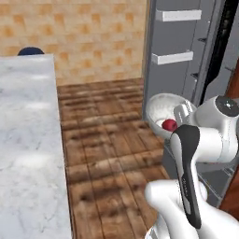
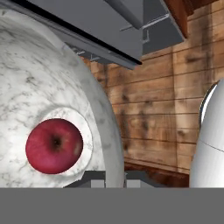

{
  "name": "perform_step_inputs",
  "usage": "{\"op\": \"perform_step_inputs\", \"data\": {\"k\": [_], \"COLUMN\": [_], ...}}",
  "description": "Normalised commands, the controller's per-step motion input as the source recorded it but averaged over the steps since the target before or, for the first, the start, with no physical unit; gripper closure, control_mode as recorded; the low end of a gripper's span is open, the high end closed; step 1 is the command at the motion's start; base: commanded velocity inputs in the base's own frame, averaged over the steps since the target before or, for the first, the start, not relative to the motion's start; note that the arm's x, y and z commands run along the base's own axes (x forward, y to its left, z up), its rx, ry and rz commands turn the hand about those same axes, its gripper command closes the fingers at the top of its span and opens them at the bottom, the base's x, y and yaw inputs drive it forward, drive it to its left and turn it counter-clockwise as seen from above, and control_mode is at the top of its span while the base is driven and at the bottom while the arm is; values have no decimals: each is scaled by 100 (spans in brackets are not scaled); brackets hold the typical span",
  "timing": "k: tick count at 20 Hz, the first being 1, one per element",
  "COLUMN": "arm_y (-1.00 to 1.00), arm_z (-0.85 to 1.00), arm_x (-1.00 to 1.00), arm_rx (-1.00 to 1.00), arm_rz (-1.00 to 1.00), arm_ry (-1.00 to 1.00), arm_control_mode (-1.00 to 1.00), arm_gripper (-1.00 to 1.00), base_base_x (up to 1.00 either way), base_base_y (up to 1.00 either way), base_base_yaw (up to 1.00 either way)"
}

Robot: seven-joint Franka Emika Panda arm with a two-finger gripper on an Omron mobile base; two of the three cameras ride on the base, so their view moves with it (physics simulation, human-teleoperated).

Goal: Move the cup from next to the sink to the open cabinet. Then, move the bowl with the apple to the fridge to clear the area for faucet cleaning.

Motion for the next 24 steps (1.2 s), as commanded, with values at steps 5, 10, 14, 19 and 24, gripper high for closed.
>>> {"op": "perform_step_inputs", "data": {"k": [5, 10, 14, 19, 24], "arm_y": [0, 0, 0, 0, 0], "arm_z": [0, 0, 0, 0, 0], "arm_x": [0, 0, 0, 0, 0], "arm_rx": [0, 0, 0, 0, 0], "arm_rz": [0, 0, 0, 0, 0], "arm_ry": [0, 0, 0, 0, 0], "arm_control_mode": [100, 100, 100, 100, 100], "arm_gripper": [100, 100, 100, 100, 100], "base_base_x": [100, 100, 100, 93, 17], "base_base_y": [21, 50, 60, 20, 16], "base_base_yaw": [-8, -7, -4, -41, -71]}}
